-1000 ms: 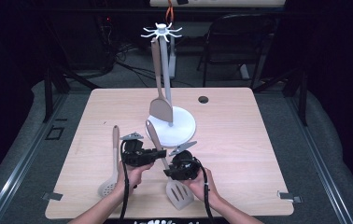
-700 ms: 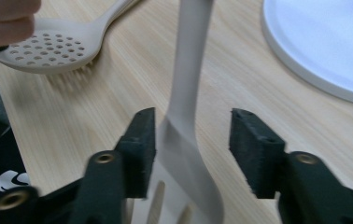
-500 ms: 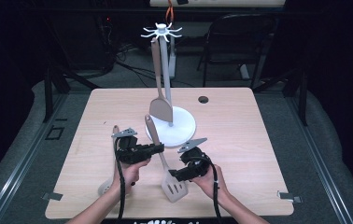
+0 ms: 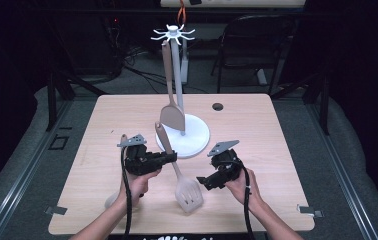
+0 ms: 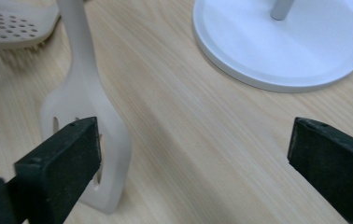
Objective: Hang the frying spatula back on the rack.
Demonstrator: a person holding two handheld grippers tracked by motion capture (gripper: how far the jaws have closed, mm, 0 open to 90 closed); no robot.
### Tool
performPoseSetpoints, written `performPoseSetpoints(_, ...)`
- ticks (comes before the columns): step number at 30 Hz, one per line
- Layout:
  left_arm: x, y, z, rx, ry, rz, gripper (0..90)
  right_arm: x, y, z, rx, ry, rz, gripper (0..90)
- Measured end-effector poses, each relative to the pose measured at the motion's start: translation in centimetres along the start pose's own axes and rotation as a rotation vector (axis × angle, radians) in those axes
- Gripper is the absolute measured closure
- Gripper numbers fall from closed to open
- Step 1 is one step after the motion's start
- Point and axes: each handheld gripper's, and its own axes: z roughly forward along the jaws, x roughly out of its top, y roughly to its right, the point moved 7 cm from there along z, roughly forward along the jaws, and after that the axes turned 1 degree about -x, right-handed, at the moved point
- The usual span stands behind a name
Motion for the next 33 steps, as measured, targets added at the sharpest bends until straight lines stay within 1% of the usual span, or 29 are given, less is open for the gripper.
performPoseSetpoints(1,0.1,0.0,0.0,0.003,0.000,0.009,77.0,0.0,0.2,-0.1,0.000,-0.001,0.004,0.0)
performPoseSetpoints(4,0.5,0.2,-0.1,0.006,-0.014,0.040,76.9,-0.3,1.0,-0.1,-0.023,-0.014,0.005,0.0)
performPoseSetpoints(7,0.9,0.4,-0.1,0.002,-0.019,0.056,76.9,-0.5,1.5,0.0,-0.040,-0.034,0.006,0.0)
performPoseSetpoints(8,1.0,0.5,-0.1,0.001,-0.020,0.067,76.9,-0.5,1.6,0.1,-0.044,-0.025,0.017,0.0)
performPoseSetpoints(9,1.2,0.5,-0.1,0.001,-0.026,0.077,76.9,-0.5,1.8,0.0,-0.045,-0.043,0.009,0.0)
performPoseSetpoints(11,1.4,0.6,0.0,0.004,-0.031,0.091,76.9,-0.6,2.1,0.1,-0.056,-0.042,0.007,0.0)
performPoseSetpoints(15,1.8,0.6,0.2,0.002,-0.042,0.107,76.9,-1.1,2.6,0.2,-0.061,-0.063,0.015,0.0)
performPoseSetpoints(17,2.1,0.7,0.3,0.002,-0.049,0.117,76.9,-1.1,2.9,0.2,-0.070,-0.064,0.014,0.0)
performPoseSetpoints(18,2.3,0.7,0.3,0.004,-0.050,0.120,76.9,-1.2,3.0,0.1,-0.074,-0.070,0.013,0.0)
performPoseSetpoints(19,2.5,0.6,0.4,0.006,-0.058,0.131,76.9,-1.1,3.0,0.2,-0.072,-0.065,0.016,0.0)
performPoseSetpoints(21,3.0,0.6,0.4,0.015,-0.059,0.136,76.9,-1.2,3.2,0.3,-0.080,-0.077,0.011,0.0)
performPoseSetpoints(23,3.5,0.6,0.4,0.024,-0.068,0.151,76.9,-1.3,3.3,0.5,-0.075,-0.079,0.014,0.0)
performPoseSetpoints(24,3.8,0.6,0.4,0.024,-0.068,0.154,76.8,-1.4,3.4,0.5,-0.082,-0.090,0.009,0.0)
performPoseSetpoints(25,4.1,0.6,0.4,0.027,-0.070,0.162,76.9,-1.4,3.5,0.5,-0.085,-0.088,0.012,0.0)
performPoseSetpoints(33,5.7,0.6,0.6,0.044,-0.084,0.201,76.8,-1.4,3.4,0.5,-0.081,-0.093,0.007,0.0)
